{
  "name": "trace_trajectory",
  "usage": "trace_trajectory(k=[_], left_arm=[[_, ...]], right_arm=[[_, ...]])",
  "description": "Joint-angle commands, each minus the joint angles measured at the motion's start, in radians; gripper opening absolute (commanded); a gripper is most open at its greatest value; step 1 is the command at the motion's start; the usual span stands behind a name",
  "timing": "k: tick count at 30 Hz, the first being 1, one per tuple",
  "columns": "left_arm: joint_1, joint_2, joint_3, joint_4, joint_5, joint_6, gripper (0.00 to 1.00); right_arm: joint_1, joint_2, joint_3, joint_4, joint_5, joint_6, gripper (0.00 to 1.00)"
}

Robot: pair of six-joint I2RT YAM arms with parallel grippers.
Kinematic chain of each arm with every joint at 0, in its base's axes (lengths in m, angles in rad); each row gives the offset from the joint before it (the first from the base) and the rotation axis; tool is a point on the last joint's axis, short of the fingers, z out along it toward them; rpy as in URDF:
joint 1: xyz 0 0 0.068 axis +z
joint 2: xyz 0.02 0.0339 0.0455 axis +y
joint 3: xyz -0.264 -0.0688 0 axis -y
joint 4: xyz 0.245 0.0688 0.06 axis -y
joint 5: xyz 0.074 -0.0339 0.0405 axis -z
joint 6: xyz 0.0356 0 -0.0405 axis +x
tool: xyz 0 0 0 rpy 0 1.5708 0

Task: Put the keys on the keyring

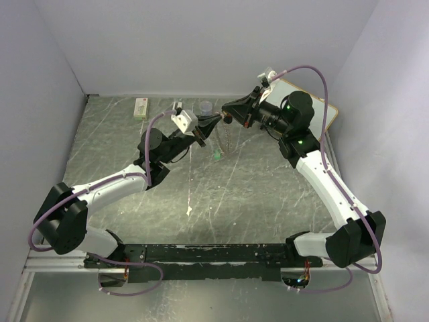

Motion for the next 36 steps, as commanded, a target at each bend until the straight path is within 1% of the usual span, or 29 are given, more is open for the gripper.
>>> trace_trajectory(k=[1, 36], left_arm=[[0.008, 0.002, 0.045, 0.056, 0.017, -0.001, 0.07], [0.008, 0.006, 0.051, 0.043, 0.012, 0.003, 0.07]], right_arm=[[0.001, -0.011, 0.008, 0.006, -0.007, -0.011, 0.00], [0.002, -0.011, 0.021, -0.004, -0.004, -0.019, 0.00]])
